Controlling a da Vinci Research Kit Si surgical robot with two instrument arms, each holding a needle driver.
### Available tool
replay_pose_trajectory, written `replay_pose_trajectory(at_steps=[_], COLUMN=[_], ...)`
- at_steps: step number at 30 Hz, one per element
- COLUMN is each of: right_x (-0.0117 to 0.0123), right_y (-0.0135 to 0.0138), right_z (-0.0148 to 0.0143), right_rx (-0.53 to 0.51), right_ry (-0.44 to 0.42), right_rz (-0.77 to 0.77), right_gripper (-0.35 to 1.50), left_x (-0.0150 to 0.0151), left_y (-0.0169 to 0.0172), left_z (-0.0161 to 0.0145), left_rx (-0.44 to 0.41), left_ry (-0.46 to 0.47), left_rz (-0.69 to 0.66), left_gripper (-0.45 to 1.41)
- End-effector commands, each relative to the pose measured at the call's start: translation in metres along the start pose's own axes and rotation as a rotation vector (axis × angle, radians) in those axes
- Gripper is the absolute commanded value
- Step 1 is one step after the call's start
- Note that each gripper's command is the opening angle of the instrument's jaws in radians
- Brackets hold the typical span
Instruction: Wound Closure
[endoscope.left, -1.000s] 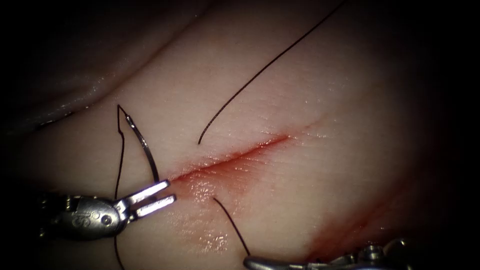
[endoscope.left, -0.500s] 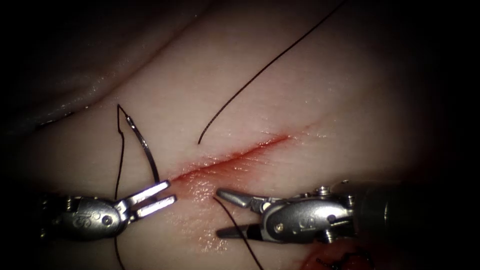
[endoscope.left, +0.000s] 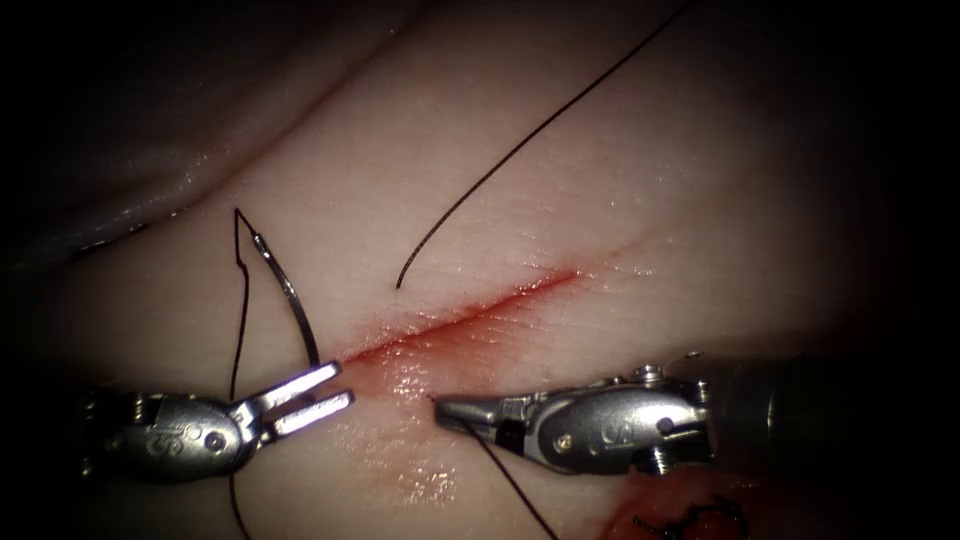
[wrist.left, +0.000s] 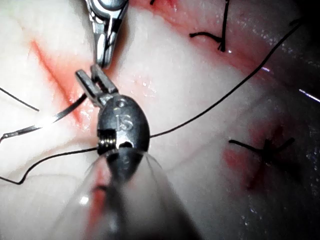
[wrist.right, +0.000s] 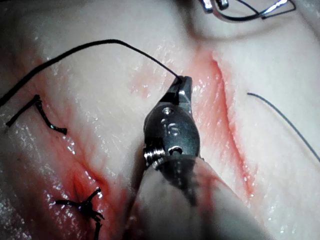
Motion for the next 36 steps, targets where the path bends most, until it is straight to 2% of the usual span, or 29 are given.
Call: replay_pose_trajectory(at_steps=[1, 4, 14, 18, 22, 24, 27, 29, 36], right_x=[0.0008, 0.0042, 0.0116, 0.0143, 0.0149, 0.0140, 0.0128, 0.0109, 0.0069], right_y=[-0.0013, -0.0034, -0.0069, -0.0086, -0.0083, -0.0065, -0.0049, -0.0032, -0.0014], right_z=[0.0002, -0.0022, -0.0075, -0.0091, -0.0093, -0.0090, -0.0083, -0.0069, -0.0033], right_rx=[0.014, 0.038, 0.087, 0.160, 0.187, 0.151, 0.105, 0.069, 0.039], right_ry=[0.011, 0.033, 0.079, 0.075, 0.075, 0.089, 0.102, 0.091, 0.070], right_rz=[0.000, 0.005, -0.009, -0.033, -0.028, -0.011, 0.004, 0.013, 0.001], right_gripper=[-0.35, -0.35, -0.35, -0.35, -0.35, 0.19, 0.64, 0.99, 1.16], left_x=[-0.0005, -0.0006, -0.0007, -0.0007, -0.0007, -0.0007, -0.0007, -0.0007, -0.0007], left_y=[0.0007, 0.0007, 0.0009, 0.0009, 0.0009, 0.0009, 0.0009, 0.0009, 0.0009], left_z=[0.0004, 0.0005, 0.0008, 0.0008, 0.0008, 0.0008, 0.0008, 0.0008, 0.0008], left_rx=[-0.001, -0.001, -0.004, -0.006, -0.005, -0.005, -0.005, -0.005, -0.007], left_ry=[0.000, 0.000, 0.001, -0.002, -0.002, -0.002, -0.002, -0.002, -0.004], left_rz=[-0.002, -0.001, -0.005, -0.005, -0.005, -0.005, -0.005, -0.005, -0.005], left_gripper=[-0.45, -0.45, -0.45, -0.45, -0.45, -0.45, -0.45, -0.45, -0.45])
